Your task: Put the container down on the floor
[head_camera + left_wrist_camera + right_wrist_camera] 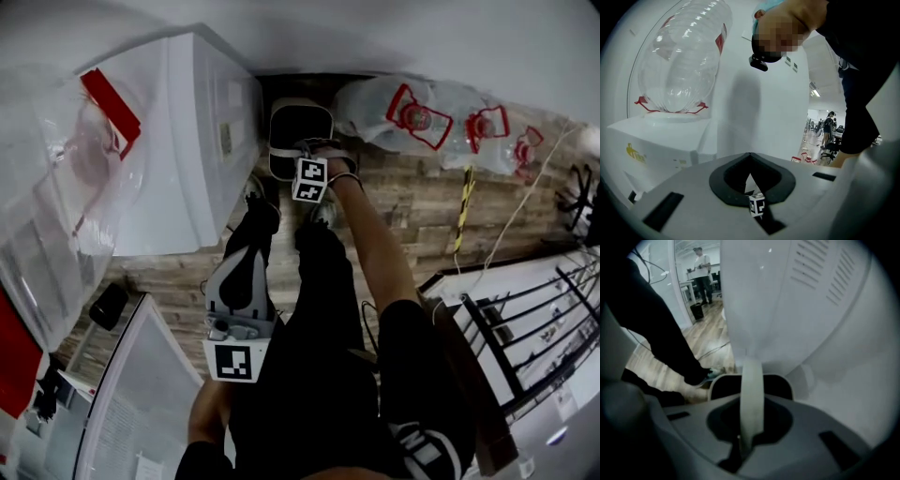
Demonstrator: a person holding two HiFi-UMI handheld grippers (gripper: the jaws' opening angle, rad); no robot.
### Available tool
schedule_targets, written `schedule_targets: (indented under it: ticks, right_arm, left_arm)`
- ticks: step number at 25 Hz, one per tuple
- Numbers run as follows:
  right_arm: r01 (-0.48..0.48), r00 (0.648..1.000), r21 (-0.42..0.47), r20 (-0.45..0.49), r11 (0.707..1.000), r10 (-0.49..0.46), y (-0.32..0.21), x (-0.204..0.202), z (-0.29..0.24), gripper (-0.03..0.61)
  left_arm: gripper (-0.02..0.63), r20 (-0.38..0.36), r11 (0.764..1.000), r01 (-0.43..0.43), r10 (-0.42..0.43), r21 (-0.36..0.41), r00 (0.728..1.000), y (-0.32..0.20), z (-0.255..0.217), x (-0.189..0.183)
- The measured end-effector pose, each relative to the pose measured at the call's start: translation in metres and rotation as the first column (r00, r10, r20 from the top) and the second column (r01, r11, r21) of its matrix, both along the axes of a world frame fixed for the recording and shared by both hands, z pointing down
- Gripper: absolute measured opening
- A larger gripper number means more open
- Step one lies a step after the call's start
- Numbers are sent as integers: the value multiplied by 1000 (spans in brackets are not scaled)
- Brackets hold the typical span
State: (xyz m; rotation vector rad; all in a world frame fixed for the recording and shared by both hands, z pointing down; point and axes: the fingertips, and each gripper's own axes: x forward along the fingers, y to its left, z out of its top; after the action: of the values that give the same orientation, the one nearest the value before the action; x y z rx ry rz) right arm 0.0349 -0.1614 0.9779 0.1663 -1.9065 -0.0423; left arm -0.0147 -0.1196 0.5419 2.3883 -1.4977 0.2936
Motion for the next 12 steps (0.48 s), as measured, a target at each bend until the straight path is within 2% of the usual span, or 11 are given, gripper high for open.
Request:
schedule_targets:
  ticks: [7,12]
  right_arm:
    - [14,1000,15,3,1000,-14,-31,-18,27,32]
    - [21,1000,11,4,1000,-21,-47,-29,40,32]
  left_arm:
    - [26,-27,1000,19,-19,-14,999,-1,20,0]
    - [26,-32,1000,3,-3,-20,999,-1,24,5]
